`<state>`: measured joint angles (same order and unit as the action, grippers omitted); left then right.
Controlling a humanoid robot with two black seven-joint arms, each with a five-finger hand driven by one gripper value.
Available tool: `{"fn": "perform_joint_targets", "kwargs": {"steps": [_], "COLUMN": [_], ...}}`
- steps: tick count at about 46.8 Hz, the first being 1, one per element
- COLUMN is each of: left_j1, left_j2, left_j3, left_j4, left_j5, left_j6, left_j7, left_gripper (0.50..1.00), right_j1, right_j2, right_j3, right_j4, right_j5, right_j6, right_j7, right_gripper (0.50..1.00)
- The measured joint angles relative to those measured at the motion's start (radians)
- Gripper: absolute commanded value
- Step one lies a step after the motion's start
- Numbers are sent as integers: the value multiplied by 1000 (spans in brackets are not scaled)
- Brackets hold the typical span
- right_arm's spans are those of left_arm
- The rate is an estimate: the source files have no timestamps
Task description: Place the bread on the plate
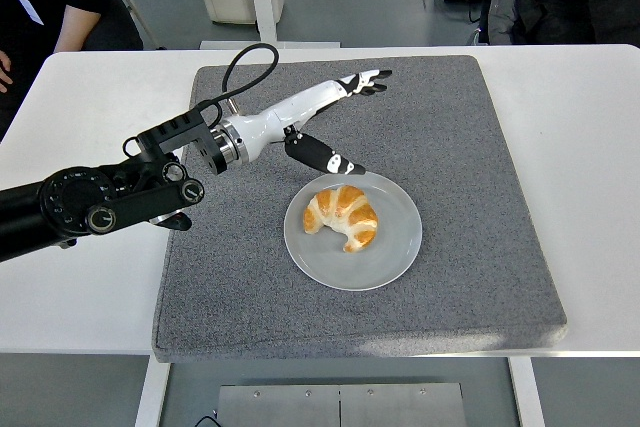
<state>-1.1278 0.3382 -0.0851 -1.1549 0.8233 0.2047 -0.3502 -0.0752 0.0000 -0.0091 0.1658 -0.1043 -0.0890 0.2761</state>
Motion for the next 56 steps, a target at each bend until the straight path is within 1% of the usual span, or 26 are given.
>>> {"fn": "perform_joint_targets", "kwargs": {"steps": [3, 7, 12, 17, 21, 26, 34, 38, 44, 48, 56], "left_j1": [-5, -5, 19, 43, 55, 59, 76, 92, 138, 174, 240], "left_j2": [3, 7, 19, 19, 18, 10, 4, 4, 0, -21, -50], "left_j3": [-45, -117, -209, -275, -309, -334, -346, -362, -436, -495, -559], "left_j4": [0, 1, 7, 34, 76, 155, 236, 253, 259, 260, 264], "left_j5": [-51, -112, -201, -303, -371, -441, -507, -536, -581, -595, -597], "left_j6": [-12, -21, -22, -22, -22, -22, -22, -22, -23, -23, -24], "left_j7": [2, 21, 50, 57, 57, 55, 43, 35, 15, 13, 15], "left_gripper": [972, 972, 972, 972, 972, 972, 972, 971, 971, 971, 971], "right_j1": [0, 0, 0, 0, 0, 0, 0, 0, 0, 0, 0], "right_j2": [0, 0, 0, 0, 0, 0, 0, 0, 0, 0, 0], "right_j3": [0, 0, 1, 3, 3, 3, 2, 1, 1, 1, 2], "right_j4": [0, 1, 3, 3, 3, 2, 1, 2, 2, 2, 1], "right_j5": [0, 0, 0, 0, 0, 0, 0, 0, 0, 0, 0], "right_j6": [0, 0, 0, 0, 1, 1, 1, 1, 1, 2, 2], "right_j7": [0, 0, 0, 0, 0, 0, 0, 0, 0, 0, 0], "right_gripper": [1000, 1000, 1000, 1000, 1000, 1000, 1000, 1000, 1000, 1000, 1000]}}
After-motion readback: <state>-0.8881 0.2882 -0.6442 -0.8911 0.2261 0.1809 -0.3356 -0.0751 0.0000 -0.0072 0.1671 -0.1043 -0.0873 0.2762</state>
